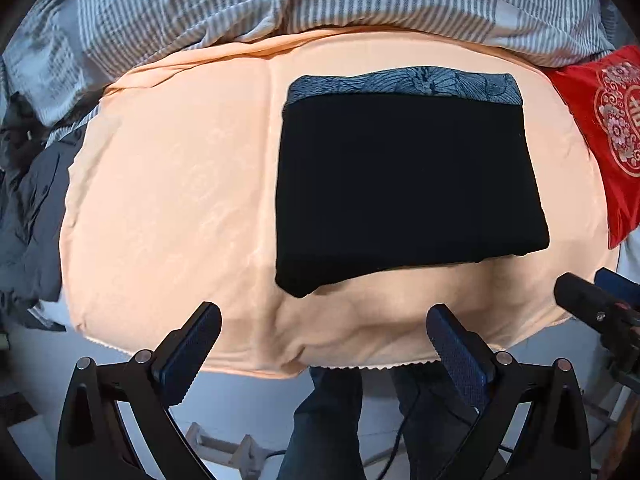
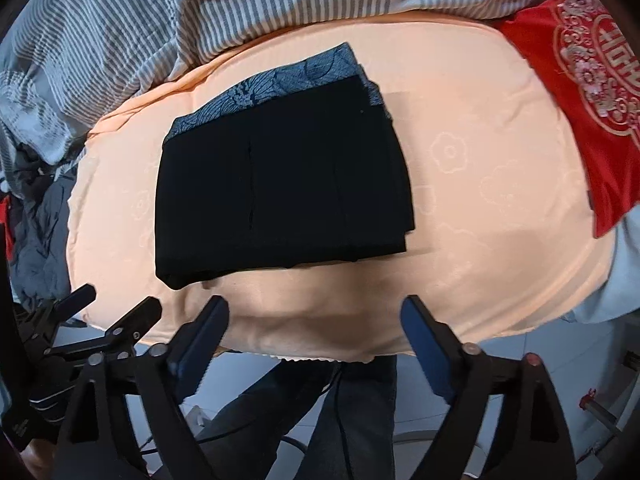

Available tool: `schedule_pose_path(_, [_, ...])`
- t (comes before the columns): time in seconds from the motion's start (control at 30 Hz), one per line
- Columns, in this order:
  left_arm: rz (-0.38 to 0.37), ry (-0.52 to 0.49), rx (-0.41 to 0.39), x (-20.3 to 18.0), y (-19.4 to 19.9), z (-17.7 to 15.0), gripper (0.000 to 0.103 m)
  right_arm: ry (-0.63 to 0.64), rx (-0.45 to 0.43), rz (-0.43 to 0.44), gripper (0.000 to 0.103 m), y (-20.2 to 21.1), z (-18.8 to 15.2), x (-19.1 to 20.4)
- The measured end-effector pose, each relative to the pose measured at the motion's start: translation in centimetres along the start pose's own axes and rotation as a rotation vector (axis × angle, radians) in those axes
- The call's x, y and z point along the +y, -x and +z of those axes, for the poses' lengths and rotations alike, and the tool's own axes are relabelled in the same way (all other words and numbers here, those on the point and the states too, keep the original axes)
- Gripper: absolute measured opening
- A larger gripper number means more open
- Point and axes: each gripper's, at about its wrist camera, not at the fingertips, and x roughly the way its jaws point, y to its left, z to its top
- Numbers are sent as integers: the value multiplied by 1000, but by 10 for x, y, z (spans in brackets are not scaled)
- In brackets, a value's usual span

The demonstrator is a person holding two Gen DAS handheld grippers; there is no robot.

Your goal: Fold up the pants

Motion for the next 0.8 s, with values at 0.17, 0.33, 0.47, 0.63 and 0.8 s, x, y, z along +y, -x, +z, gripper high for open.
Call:
schedule_pose_path(0.17, [-2,1,1,5,12,-3,103,5,-25,-23,92,14,-1,9])
schedule_pose_path(0.33, [-6,-19,-11,4,23,-9,103,31,-41,-49,92,26,-5,19])
schedule_pose_path(0.47, [-21,-26,-20,5,30,-13,103,44,-53,-67,95,34,-6,26])
schedule_pose_path(0.63, [-33,-26,-36,8,36,-16,103,60,-59,-79,103,40,-7,32])
schedule_pose_path(0.8, [-37,-22,-42,11,40,-17,103,59,-53,-78,103,41,-6,34])
